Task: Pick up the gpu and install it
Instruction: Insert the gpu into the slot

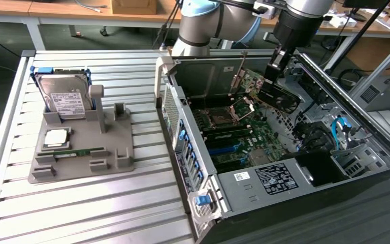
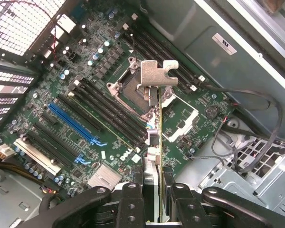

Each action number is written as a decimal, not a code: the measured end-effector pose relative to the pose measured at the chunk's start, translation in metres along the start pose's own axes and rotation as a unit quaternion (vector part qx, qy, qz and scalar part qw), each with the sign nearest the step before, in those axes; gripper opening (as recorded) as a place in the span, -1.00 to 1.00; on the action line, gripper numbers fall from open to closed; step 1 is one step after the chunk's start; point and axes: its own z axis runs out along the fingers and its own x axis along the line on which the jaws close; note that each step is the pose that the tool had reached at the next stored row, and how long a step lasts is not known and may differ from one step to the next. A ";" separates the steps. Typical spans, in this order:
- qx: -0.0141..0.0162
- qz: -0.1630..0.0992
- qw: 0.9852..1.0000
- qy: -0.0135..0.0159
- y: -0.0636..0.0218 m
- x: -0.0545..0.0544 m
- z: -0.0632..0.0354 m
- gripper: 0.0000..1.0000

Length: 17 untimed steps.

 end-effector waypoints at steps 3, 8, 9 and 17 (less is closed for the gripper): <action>0.000 -0.004 1.000 0.000 0.0000 0.000 0.0000 -0.47; 0.000 -0.010 1.000 0.000 0.0000 0.000 0.0000 -0.47; 0.000 -0.011 1.000 0.000 0.0000 0.000 0.0000 -0.47; -0.001 -0.021 1.000 -0.001 0.0000 0.000 0.0000 -0.47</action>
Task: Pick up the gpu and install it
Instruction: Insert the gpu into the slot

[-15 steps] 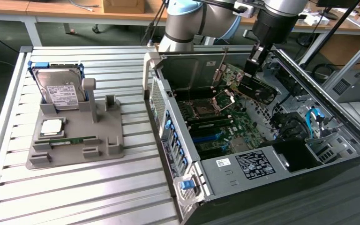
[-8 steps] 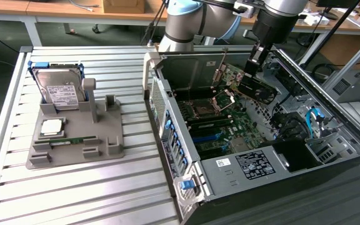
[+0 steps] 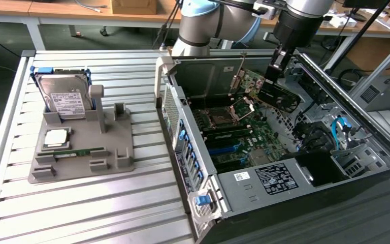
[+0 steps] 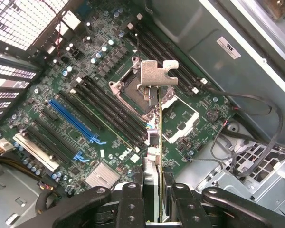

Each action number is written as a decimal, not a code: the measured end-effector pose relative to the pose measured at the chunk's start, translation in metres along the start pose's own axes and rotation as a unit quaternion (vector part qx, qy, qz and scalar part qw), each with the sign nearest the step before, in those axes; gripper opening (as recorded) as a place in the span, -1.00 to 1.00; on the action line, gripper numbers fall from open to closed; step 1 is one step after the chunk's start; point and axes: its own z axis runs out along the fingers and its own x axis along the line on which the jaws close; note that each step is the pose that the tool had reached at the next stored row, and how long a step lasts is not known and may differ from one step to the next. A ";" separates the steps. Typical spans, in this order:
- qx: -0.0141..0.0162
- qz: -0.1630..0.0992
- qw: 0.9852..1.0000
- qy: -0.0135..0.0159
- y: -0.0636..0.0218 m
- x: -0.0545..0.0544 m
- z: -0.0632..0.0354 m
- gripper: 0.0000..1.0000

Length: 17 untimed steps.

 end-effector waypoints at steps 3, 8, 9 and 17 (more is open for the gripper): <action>0.000 -0.003 1.000 0.000 0.0000 0.000 0.0000 -0.47; 0.000 -0.009 1.000 0.000 0.0000 0.000 0.0000 -0.47; 0.000 -0.011 1.000 0.000 0.0000 0.000 0.0000 -0.47; -0.001 -0.020 1.000 -0.001 0.0000 0.000 0.0000 -0.47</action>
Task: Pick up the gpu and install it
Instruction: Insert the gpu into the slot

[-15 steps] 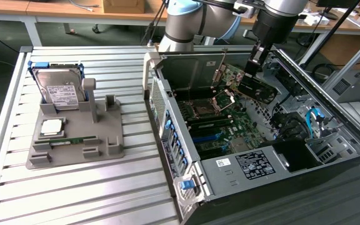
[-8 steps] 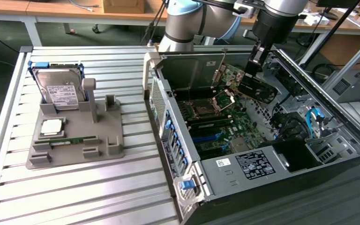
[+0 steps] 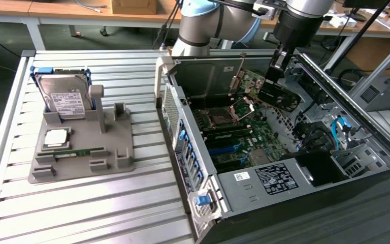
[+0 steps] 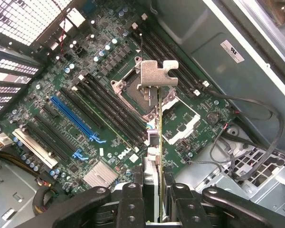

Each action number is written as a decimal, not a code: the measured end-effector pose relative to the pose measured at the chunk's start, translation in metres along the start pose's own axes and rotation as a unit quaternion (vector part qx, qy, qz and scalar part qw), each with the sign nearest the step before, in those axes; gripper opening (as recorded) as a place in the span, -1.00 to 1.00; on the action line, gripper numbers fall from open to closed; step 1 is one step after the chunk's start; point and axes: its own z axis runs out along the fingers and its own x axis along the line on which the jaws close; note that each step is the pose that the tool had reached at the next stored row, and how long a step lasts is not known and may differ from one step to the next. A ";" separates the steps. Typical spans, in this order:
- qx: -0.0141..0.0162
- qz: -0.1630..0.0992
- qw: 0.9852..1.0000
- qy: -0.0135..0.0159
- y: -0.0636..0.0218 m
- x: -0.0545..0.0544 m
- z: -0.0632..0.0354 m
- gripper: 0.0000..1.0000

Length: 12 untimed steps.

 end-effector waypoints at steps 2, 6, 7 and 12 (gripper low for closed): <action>0.000 -0.002 1.000 0.000 0.0000 0.000 0.0000 -0.47; 0.000 -0.008 1.000 0.000 0.0000 0.000 0.0000 -0.47; 0.000 -0.009 1.000 0.000 0.0000 0.000 0.0000 -0.47; 0.000 -0.015 1.000 -0.001 0.0000 0.000 0.0000 -0.47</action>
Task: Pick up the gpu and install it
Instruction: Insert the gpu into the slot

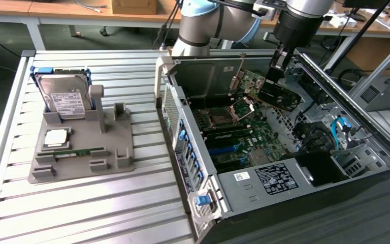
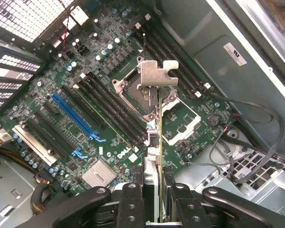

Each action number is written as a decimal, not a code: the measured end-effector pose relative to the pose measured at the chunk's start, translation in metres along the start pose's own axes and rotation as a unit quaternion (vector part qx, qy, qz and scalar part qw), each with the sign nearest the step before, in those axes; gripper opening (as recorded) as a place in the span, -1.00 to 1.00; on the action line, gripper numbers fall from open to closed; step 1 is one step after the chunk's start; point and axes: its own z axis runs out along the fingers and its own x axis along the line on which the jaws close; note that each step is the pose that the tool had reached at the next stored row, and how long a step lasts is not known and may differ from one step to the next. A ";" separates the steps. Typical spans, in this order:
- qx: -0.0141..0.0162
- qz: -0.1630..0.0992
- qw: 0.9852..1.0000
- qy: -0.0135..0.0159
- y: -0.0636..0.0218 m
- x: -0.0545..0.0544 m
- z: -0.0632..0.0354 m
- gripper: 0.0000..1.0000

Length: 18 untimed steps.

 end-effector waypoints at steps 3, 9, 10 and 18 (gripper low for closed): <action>0.000 -0.004 1.000 0.000 -0.0001 0.000 0.0000 -0.47; 0.000 -0.012 1.000 0.000 0.0000 0.000 0.0000 -0.47; 0.000 -0.014 1.000 -0.001 0.0000 0.000 0.0000 -0.47; 0.000 -0.030 1.000 -0.001 0.0000 0.000 0.0000 -0.47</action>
